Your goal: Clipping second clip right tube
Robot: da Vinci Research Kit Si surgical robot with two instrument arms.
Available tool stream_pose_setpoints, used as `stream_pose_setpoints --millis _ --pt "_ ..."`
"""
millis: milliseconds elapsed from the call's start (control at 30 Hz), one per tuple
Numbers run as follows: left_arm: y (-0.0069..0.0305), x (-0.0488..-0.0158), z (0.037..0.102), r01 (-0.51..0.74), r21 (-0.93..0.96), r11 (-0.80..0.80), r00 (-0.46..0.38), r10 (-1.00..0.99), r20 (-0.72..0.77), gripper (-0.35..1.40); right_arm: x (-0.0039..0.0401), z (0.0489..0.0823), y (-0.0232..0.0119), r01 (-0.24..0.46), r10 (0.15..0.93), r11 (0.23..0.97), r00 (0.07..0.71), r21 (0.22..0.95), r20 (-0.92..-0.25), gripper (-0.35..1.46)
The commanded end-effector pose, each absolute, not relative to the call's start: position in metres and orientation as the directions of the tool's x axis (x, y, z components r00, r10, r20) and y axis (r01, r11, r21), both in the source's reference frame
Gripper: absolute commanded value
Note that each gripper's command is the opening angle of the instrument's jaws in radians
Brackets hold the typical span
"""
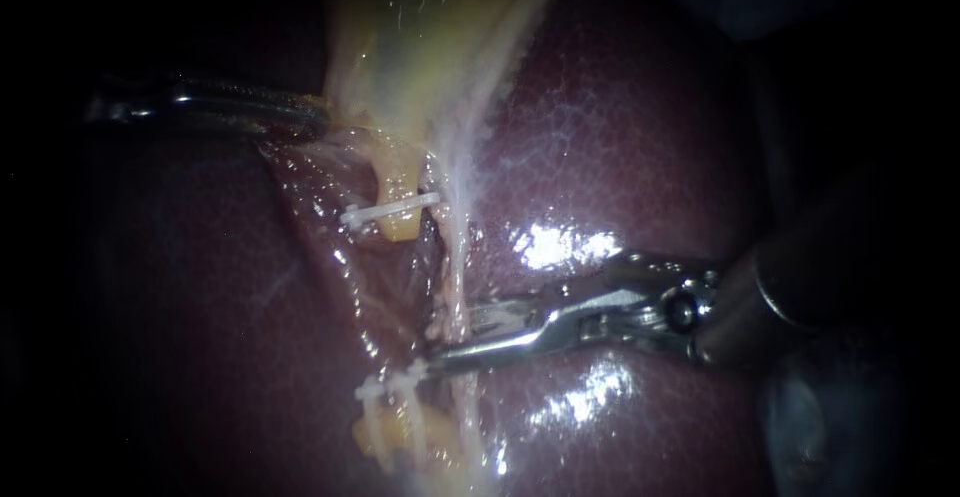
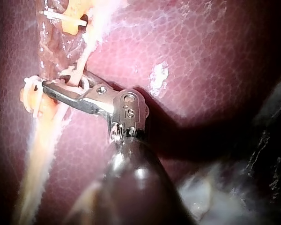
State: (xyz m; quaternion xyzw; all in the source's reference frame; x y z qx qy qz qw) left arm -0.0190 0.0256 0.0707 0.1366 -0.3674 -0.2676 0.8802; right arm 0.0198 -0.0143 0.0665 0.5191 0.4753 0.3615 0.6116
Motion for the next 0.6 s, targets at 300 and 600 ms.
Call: stream_pose_setpoints --millis 300,600 --pt "0.0256 -0.0190 0.0707 0.371 0.437 0.820 0.587 -0.571 0.574 -0.35 0.0203 0.0613 -0.0133 0.142 0.959 0.139 0.229 0.980 -0.169 0.47" --pt "0.0256 -0.0190 0.0707 0.371 0.437 0.820 0.587 -0.571 0.574 -0.35 0.0203 0.0597 -0.0128 0.166 0.964 0.127 0.209 0.978 -0.161 0.42"
